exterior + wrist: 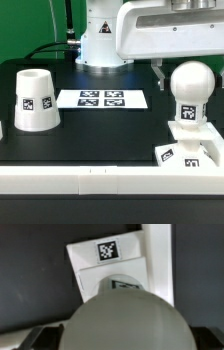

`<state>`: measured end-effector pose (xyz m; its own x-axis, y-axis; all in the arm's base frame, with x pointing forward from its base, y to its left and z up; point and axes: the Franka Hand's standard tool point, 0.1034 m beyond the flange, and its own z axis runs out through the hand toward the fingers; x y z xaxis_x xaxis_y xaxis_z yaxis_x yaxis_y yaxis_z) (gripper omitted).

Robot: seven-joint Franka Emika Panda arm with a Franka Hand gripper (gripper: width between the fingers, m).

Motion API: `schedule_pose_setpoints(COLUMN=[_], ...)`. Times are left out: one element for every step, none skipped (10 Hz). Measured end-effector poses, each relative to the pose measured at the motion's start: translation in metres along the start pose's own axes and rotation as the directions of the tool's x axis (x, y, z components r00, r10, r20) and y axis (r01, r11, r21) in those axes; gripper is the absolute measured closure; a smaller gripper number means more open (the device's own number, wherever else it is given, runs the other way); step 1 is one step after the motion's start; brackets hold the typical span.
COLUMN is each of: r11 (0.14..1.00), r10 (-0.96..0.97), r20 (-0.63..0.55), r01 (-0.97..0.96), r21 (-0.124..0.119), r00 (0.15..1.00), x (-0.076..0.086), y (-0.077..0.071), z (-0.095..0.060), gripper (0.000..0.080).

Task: Assemble lamp

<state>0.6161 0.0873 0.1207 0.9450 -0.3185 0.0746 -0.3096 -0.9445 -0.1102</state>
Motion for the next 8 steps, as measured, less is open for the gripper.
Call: schedule_pose_setpoints(r11=[0.996,0.987,0.963,0.942,0.917,0.872,0.845,0.832], r10=[0.093,0.161,0.268,0.335,0.399,0.489,0.533,0.553], r20=[0.001,0.005,0.01,0.015,0.021,0.029,0.033,0.033], r01=[-0.093,-0.161,-0.268,-0.335,-0.399,-0.489,-0.534,-0.554], r21=[-0.001,0.002,0.009,0.008,0.008,0.009,0.01,0.012], r00=[0.996,0.987,0.963,0.942,0.917,0.872,0.845,0.832], x=[-0.0006,-0.0007,-0.0007,-0.0012,-0.0023,-0.0028,-0.0029,-0.0028], y=[-0.0004,-0.0009,-0.0022,-0.003,-0.0039,-0.0044,-0.0045,-0.0048], z=[0.0002,0.0001,-0.0004,-0.0006,-0.0002,0.0001,0.0002,0.0002], gripper=[0.0222,0.0222,0.0222,0.0222,0.0222,0.0222,0.0222,0.0222])
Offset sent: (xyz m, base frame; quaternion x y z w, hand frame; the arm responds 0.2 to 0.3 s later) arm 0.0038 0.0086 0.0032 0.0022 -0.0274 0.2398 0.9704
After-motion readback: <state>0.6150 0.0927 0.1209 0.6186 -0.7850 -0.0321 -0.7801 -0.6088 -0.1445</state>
